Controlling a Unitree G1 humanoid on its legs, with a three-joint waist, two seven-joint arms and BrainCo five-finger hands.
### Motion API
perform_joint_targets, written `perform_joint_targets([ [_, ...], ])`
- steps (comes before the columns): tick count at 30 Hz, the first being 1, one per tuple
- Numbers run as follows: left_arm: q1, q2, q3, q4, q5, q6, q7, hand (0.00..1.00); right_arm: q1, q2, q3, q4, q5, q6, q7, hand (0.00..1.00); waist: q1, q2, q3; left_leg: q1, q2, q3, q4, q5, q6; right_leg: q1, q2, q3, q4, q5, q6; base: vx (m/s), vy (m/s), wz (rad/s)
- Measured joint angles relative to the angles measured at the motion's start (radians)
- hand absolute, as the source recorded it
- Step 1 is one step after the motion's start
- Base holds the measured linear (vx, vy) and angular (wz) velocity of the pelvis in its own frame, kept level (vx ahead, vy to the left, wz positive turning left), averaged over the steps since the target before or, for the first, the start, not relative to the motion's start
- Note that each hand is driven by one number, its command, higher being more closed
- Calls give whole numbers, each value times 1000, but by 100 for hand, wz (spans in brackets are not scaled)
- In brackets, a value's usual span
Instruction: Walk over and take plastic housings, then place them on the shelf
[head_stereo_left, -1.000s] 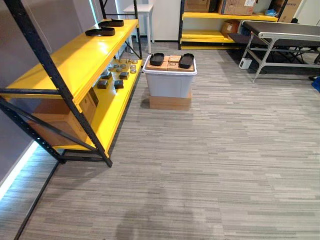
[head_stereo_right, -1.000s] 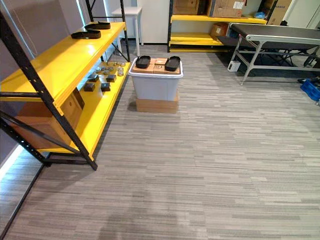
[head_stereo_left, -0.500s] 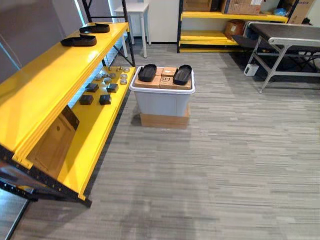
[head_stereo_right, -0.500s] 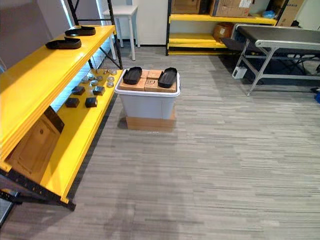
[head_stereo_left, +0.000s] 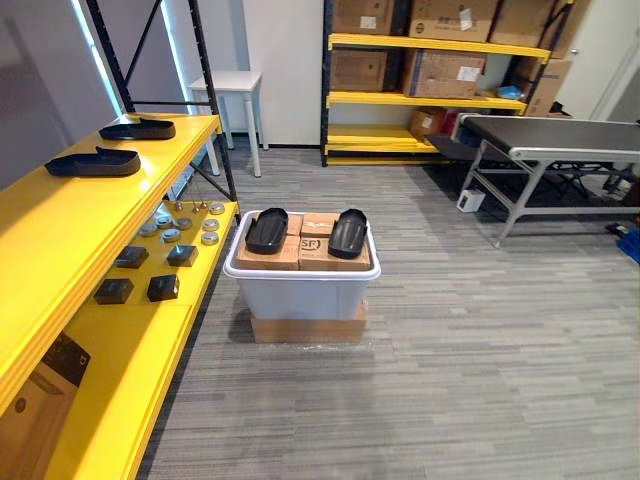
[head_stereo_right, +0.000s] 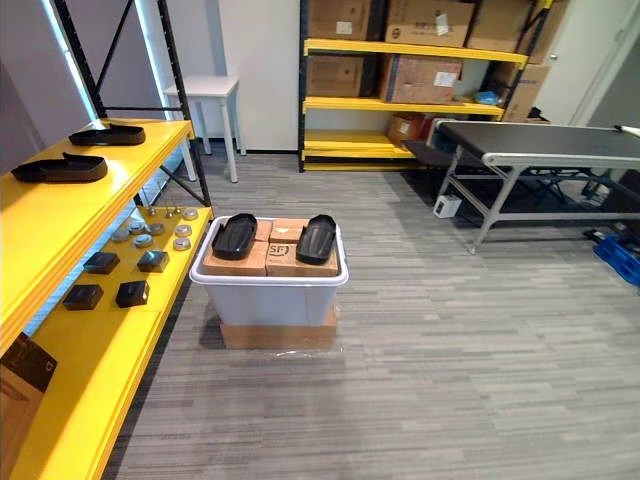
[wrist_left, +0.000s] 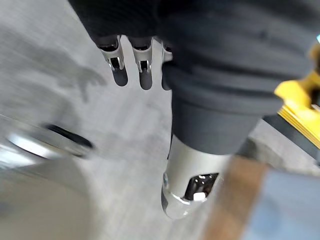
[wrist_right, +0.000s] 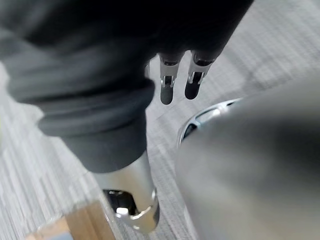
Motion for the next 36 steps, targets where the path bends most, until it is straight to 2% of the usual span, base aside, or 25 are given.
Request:
perform_joint_targets([
  [1,-20,3,-11,1,0,0,6,0,5,-3,-1,0,-1,0,-1,0,-4,-3,0,17,5,-19,-4,-17,-11,-12,31,17,-188,29,7,417,-151,47],
  [2,-30,1,-14,1,0,-1,12,0,16,-7,-1,0,-1,0,-1,0,-11,-7,-1,38,6,-38,-12,-38,-18,-18,58,61,-361,103,13,573,-255,77],
  [3,-36,-13,-12,2,-1,-1,16,0,32,-12,-4,0,-1,0,-4,0,-36,-1,-9,58,16,-80,-16,-68,-30,2,89,117,-437,257,22,754,-373,88],
  [4,-46,-34,-10,4,-1,-6,16,0,49,-23,-14,7,-1,2,-6,0,-45,24,-7,76,49,-105,2,-104,-47,19,130,138,-424,275,-48,666,-331,65],
  [5,-45,-42,-6,2,-1,-7,15,0,48,-19,-31,6,-1,1,-6,0,-36,35,-5,68,58,-101,39,-113,-62,18,141,138,-398,245,-52,693,-307,22],
  [7,-40,-83,72,3,-1,-7,20,0,68,-7,-64,-3,-1,2,-8,0,-34,41,-1,-35,55,-71,353,-127,-119,69,145,110,-359,168,-81,706,-283,27],
  [8,-33,-108,96,-1,-12,-7,23,0,93,-7,-61,-31,-1,4,-10,0,-29,57,8,-165,94,-20,699,-101,-217,169,170,81,-394,132,-95,690,-256,52],
  [9,-18,-110,96,-1,-17,-7,23,0,98,-6,-62,-34,-1,4,-14,0,-20,61,9,-223,132,22,838,-114,-222,235,190,75,-435,125,-103,544,-166,38],
  [11,-16,-95,97,6,-43,-7,20,0,89,2,-72,-35,1,4,-16,0,2,48,11,-311,184,131,888,-128,-212,340,192,72,-508,125,-103,444,-76,5],
  [12,-15,-94,96,7,-44,-7,17,0,81,-2,-79,-36,1,3,-17,0,8,46,12,-336,193,168,851,-135,-201,361,185,74,-522,124,-103,441,-18,-6],
  [13,-7,-92,97,10,-46,-8,13,0,54,-11,-85,-36,3,4,-19,0,12,40,17,-367,192,211,711,-136,-197,392,161,78,-539,116,-89,403,53,-19],
  [15,22,-96,96,15,-45,-6,12,0,39,-17,-85,-60,3,1,-21,0,11,46,11,-359,173,224,353,-94,-151,424,123,78,-553,82,-42,395,110,-19],
  [16,45,-103,96,27,-45,-6,12,0,38,-25,-85,-67,4,1,-23,0,8,59,1,-351,169,223,188,35,-142,447,115,78,-568,56,-16,414,186,-1],
  [17,56,-96,96,49,-44,-5,12,0,37,-12,-80,-66,7,2,-25,0,8,45,-13,-327,138,225,164,95,-125,466,88,79,-568,40,7,506,233,16],
  [18,56,-69,73,57,-35,-3,12,0,36,3,-72,-66,8,2,-26,0,5,21,-20,-312,103,225,127,87,-115,462,56,77,-551,40,9,497,234,22],
  [19,56,-58,57,59,-33,-3,11,0,34,5,-68,-66,8,2,-27,0,5,14,-21,-305,90,225,112,84,-111,459,43,78,-532,42,12,473,218,25],
  [21,55,-54,47,76,-16,0,12,0,20,4,-63,-76,13,1,-30,0,6,18,-22,-264,82,225,85,73,-95,406,23,85,-379,42,22,335,167,6],
  [22,58,-52,45,80,-16,4,13,0,17,9,-59,-92,13,1,-31,0,6,19,-20,-224,86,230,64,72,-88,358,12,98,-246,43,23,369,175,-5],
  [23,61,-32,14,79,-16,7,16,0,22,26,-39,-142,14,0,-43,0,2,20,-17,-169,90,236,41,64,-75,289,-7,132,-58,31,50,357,153,-2],
  [25,58,-12,-34,63,-17,7,16,0,31,31,20,-216,12,-1,-54,0,3,15,-21,-132,97,246,22,63,-73,237,-16,130,-2,-11,78,296,81,-3],
  [28,35,-1,-62,-6,-35,-2,32,0,38,41,91,-388,-16,-2,-81,0,-9,16,-22,-115,120,254,5,72,-91,160,2,118,-220,-22,72,225,-83,-4],
  [29,28,0,-66,-25,-49,-14,40,0,41,49,95,-445,-43,-5,-105,0,-12,-3,-31,-116,114,254,4,73,-106,159,13,130,-393,55,49,207,-185,27],
  [30,15,-9,-75,-26,-57,-18,45,0,38,41,83,-472,-66,-19,-129,0,-24,7,-30,-111,115,223,-8,71,-124,184,27,126,-431,163,31,263,-210,22],
  [33,16,-61,-110,-47,-58,-31,55,0,0,25,65,-519,-99,-22,-197,0,-17,36,-24,-108,162,220,-47,69,-152,187,79,124,-477,171,23,164,-141,-4],
  [36,9,-70,-153,-71,-78,-42,59,0,-72,20,65,-554,-117,-22,-243,0,-15,35,9,-128,171,196,-57,70,-156,164,94,124,-479,172,21,51,-75,-5],
])
